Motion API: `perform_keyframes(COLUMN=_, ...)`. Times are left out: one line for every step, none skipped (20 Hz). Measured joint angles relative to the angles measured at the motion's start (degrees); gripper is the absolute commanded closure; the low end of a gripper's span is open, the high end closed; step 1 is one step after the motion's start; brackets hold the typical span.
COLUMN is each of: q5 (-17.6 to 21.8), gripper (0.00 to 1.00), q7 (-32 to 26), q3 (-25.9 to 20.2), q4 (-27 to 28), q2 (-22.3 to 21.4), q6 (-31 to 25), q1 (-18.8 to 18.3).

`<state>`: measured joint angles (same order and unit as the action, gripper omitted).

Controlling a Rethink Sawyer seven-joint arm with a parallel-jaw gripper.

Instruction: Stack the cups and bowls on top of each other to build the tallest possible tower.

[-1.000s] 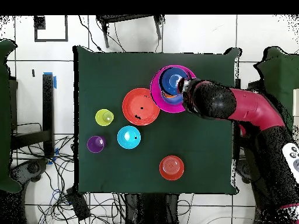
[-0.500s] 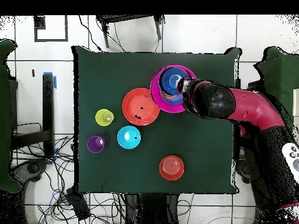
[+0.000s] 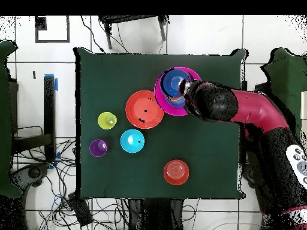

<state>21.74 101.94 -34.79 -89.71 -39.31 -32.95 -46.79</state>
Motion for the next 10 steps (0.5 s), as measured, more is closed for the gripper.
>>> perform_keyframes(q5=0.0, gripper=1.0, q7=0.0, q3=0.0, q4=0.0, q2=0.0, q6=0.0, q1=0.0)
perform_keyframes(q5=0.0, gripper=1.0, q7=0.0, q3=0.0, q4=0.0, q2=0.0, q6=0.0, q1=0.1)
perform_keyframes(q5=0.0, gripper=1.0, q7=0.0, q3=0.0, q4=0.0, q2=0.1, q6=0.0, q1=0.1)
perform_keyframes(q5=0.0, gripper=1.0, q7=0.0, q3=0.0, q4=0.0, q2=0.1, q6=0.0, q1=0.1)
perform_keyframes(q5=0.0, gripper=1.0, q7=0.0, q3=0.0, q4=0.0, q2=0.2, q6=0.0, q1=0.1)
perform_keyframes(q5=0.0, gripper=1.0, q7=0.0, q3=0.0, q4=0.0, q2=0.4, q6=0.0, q1=0.1)
perform_keyframes(q5=0.0, gripper=1.0, q7=0.0, q3=0.0, q4=0.0, q2=0.7, q6=0.0, q1=0.1)
perform_keyframes(q5=0.0, gripper=1.0, q7=0.0, q3=0.0, q4=0.0, q2=0.9, q6=0.0, q1=0.1)
perform_keyframes(q5=0.0, gripper=1.0, q7=0.0, q3=0.0, q4=0.0, q2=1.5, q6=0.0, q1=0.1)
perform_keyframes(q5=0.0, gripper=1.0, q7=0.0, q3=0.0, q4=0.0, q2=2.2, q6=0.0, q1=0.1)
